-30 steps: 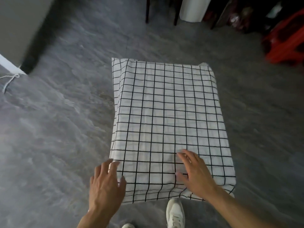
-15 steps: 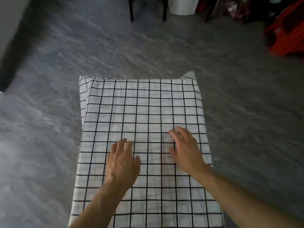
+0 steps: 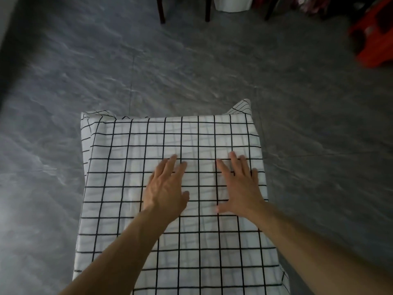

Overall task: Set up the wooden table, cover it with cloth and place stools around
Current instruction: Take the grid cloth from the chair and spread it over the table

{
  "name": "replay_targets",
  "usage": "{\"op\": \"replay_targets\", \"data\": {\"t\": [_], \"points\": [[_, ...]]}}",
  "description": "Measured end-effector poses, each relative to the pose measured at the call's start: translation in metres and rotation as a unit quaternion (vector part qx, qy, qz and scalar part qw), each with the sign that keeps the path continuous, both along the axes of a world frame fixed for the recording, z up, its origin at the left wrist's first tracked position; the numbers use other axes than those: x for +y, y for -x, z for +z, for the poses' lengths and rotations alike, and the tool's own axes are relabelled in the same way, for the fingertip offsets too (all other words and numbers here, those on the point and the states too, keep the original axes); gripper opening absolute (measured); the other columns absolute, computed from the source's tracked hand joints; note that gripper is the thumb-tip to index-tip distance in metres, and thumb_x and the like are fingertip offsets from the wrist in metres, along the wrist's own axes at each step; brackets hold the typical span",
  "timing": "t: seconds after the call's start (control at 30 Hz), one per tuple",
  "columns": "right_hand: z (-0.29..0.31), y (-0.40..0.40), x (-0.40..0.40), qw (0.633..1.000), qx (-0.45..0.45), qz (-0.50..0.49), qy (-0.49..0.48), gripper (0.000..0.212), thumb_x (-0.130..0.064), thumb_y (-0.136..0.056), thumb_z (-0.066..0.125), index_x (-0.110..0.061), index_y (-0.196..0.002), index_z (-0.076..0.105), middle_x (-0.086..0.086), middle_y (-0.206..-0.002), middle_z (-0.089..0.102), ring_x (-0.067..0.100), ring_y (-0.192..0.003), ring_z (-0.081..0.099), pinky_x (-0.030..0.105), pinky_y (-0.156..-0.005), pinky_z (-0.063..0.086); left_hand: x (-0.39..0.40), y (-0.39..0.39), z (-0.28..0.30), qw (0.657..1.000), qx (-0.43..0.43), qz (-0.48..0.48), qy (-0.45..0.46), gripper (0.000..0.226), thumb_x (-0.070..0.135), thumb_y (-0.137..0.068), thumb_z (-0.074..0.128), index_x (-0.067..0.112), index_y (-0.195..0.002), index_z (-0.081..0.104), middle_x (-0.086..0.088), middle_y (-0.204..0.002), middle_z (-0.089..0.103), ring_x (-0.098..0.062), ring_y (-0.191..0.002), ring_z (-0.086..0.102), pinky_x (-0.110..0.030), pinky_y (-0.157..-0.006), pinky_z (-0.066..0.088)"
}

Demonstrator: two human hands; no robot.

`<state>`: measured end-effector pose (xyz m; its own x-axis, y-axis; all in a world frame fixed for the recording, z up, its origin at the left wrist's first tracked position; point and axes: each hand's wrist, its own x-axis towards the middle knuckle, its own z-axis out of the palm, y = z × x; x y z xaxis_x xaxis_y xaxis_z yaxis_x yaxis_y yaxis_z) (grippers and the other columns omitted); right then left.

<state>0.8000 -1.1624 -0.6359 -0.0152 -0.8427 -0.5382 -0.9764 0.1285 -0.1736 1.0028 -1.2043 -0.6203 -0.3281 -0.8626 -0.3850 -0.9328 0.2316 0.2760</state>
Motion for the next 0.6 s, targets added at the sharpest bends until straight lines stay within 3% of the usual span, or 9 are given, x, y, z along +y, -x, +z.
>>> {"op": "replay_targets", "data": {"t": [0.13, 0.43, 0.6], "points": [[0.001, -0.001, -0.003, 1.0, 0.0, -0.016, -0.004, 0.136, -0.062, -0.057, 0.084, -0.037, -0.151, -0.012, 0.002, -0.158, -0.03, 0.032, -0.146, -0.025, 0.062, -0.118, 0.007, -0.051, 0.013, -0.008, 0.999, -0.024, -0.042, -0.002, 0.091, 0.042, -0.085, 0.069, 0.035, -0.151, 0.007, 0.002, -0.162, -0.008, -0.023, -0.149, -0.007, -0.041, -0.119, 0.011], [0.013, -0.006, -0.016, 0.999, 0.024, -0.021, -0.025, 0.136, -0.066, -0.05, 0.084, -0.037, -0.149, -0.004, 0.003, -0.159, -0.017, 0.034, -0.148, -0.012, 0.06, -0.117, 0.017, -0.076, 0.017, -0.011, 0.999, -0.018, -0.003, -0.032, 0.09, 0.028, -0.079, 0.078, 0.038, -0.146, 0.019, 0.01, -0.159, -0.002, -0.021, -0.147, 0.004, -0.041, -0.11, 0.039], [0.016, -0.007, -0.019, 0.999, 0.027, -0.024, -0.032, 0.136, -0.067, -0.047, 0.085, -0.038, -0.15, -0.001, 0.002, -0.159, -0.015, 0.033, -0.148, -0.01, 0.06, -0.116, 0.02, -0.081, 0.019, -0.014, 0.999, -0.026, -0.014, -0.031, 0.091, 0.035, -0.076, 0.08, 0.036, -0.144, 0.02, 0.007, -0.157, 0.001, -0.024, -0.145, 0.009, -0.042, -0.111, 0.036]]}}
